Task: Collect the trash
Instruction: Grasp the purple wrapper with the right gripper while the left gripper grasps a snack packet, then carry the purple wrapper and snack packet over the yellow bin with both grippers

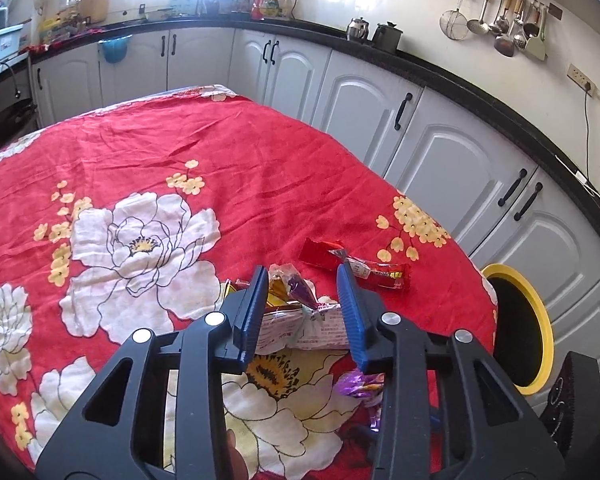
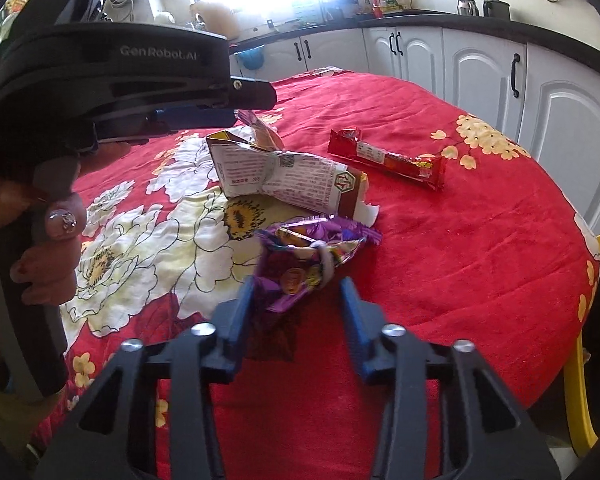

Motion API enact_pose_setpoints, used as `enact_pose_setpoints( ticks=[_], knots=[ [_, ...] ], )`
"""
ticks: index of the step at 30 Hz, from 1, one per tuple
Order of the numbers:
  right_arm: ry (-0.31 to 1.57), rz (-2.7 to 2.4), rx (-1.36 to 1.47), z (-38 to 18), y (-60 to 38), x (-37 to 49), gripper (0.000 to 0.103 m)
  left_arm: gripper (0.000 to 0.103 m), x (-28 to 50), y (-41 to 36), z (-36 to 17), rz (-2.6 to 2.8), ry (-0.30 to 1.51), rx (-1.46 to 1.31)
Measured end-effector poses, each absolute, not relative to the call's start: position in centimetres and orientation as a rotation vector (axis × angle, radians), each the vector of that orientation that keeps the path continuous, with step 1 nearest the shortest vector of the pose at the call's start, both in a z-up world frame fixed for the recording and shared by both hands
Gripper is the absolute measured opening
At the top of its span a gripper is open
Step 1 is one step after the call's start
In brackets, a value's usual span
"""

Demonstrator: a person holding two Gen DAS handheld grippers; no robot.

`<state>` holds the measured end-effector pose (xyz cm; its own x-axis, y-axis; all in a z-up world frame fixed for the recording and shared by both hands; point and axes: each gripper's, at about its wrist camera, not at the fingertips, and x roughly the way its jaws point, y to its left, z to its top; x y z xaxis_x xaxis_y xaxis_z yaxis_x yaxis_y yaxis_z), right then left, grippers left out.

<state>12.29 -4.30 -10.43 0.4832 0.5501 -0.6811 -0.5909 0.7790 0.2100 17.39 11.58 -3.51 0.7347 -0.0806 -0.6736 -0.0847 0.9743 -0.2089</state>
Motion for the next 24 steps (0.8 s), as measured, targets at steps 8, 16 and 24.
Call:
enact_pose_setpoints(
  ticks=[8,16,24],
  knots=[
    [0.803,0.712,-0.055,-10.2,-5.3,11.9,0.020,0.010,17.9,11.3,-4.4,0.013,0.769,-0.237],
    [0.784,0.706,-0.028,-9.4,-7.2,11.5,0.018,0.003,17.5,10.9,-4.2,0.027,0.746,-0.218],
    [0.756,0.688,0.000,-8.3,-9.3,11.3,0.018,0.003,16.4,9.7,-1.8,0.004,0.682,-0.206]
  ],
)
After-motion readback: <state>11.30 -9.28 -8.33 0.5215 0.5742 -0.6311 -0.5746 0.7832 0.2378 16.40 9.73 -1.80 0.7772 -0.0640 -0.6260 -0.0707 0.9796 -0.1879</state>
